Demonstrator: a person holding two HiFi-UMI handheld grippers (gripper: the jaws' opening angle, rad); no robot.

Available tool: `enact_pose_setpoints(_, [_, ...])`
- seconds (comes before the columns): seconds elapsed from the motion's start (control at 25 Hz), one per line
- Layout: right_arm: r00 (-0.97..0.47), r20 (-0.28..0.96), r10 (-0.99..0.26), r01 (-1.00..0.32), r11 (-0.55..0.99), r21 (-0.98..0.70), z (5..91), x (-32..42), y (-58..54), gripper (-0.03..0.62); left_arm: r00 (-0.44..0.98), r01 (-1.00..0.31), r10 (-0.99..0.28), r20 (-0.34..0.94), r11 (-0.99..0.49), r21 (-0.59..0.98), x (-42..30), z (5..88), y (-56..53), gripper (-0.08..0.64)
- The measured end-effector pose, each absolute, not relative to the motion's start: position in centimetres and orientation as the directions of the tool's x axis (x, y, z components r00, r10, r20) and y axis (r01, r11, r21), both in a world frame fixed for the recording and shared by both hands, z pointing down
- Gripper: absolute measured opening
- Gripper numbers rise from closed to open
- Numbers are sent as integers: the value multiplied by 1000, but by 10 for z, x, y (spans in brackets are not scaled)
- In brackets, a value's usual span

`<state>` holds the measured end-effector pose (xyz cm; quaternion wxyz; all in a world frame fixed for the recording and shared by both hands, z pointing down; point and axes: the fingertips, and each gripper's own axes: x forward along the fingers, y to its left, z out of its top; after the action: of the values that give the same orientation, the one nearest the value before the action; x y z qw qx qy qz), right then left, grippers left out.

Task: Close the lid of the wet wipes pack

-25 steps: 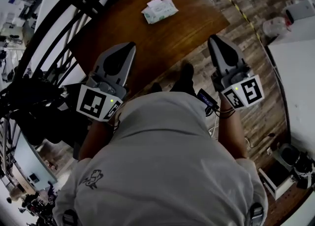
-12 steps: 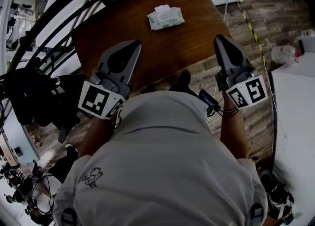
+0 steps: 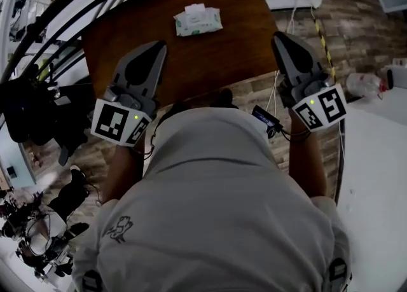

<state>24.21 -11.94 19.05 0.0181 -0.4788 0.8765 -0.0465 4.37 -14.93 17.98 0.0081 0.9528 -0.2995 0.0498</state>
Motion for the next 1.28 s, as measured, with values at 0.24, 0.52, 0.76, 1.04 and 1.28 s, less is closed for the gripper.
enact_pose_setpoints(0.24, [-599, 33, -800, -798, 591, -119, 194, 240, -140, 34, 767, -637, -632, 112, -771, 7, 35, 184, -155, 12])
enact_pose_setpoints(0.52, [-640, 65, -765, -765, 627, -148, 210, 233, -149, 34, 737, -666, -659, 149, -746, -2, 25, 197, -159, 14])
enact_pose_setpoints(0.76, [-644, 78, -761, -762, 629, -152, 212, 228, -151, 34, 737, -663, -655, 166, -748, -7, 17, 201, -162, 14])
enact_pose_setpoints(1.04, [-641, 112, -759, -766, 622, -161, 219, 208, -166, 34, 748, -654, -646, 153, -756, 3, -3, 201, -184, 14])
enact_pose_setpoints(1.28, [-628, 149, -764, -778, 609, -157, 220, 177, -191, 34, 770, -631, -621, 143, -775, 28, -31, 204, -213, 12])
